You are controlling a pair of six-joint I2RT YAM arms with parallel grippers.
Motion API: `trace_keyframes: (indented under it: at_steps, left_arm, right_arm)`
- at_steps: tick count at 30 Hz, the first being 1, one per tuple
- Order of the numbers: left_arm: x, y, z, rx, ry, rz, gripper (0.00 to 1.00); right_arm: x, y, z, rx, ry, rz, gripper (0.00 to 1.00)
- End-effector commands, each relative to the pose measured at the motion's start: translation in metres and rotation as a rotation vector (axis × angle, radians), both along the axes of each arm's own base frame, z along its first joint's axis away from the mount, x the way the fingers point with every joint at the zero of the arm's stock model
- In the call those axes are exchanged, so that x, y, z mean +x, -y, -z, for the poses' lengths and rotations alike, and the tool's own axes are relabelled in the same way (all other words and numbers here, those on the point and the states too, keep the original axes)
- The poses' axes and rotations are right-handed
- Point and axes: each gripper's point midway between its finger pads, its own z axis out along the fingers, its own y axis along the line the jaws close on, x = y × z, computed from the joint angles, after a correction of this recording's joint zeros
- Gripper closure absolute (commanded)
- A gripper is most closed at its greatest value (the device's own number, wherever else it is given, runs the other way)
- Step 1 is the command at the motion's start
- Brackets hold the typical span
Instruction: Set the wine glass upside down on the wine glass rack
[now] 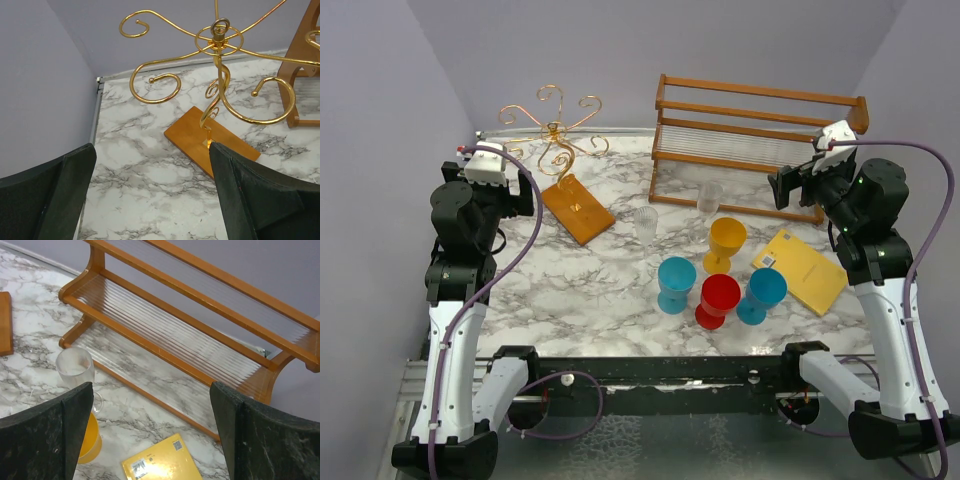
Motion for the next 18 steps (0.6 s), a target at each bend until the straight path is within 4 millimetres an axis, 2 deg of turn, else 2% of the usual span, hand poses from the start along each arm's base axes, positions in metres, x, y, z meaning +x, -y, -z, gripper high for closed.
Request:
trace_keyframes:
  at_steps: [1, 15, 18]
  left_arm:
    - [-0.001, 0.005, -0.016, -0.017, 0.048, 0.021, 0.01]
    - [-0.006, -0.003, -0.032, -0.056, 0.075, -0.037, 0.01]
    - [-0.005, 0.0, -0.038, -0.053, 0.079, -0.022, 0.01]
  right_arm:
    - [0.002, 0.005, -0.009, 0.013, 0.04, 0.029, 0.0]
    - [0.006, 0.002, -0.007, -0.004, 0.031, 0.005, 0.0]
    - [0.009, -0.007, -0.006, -0.029, 0.021, -0.056, 0.0]
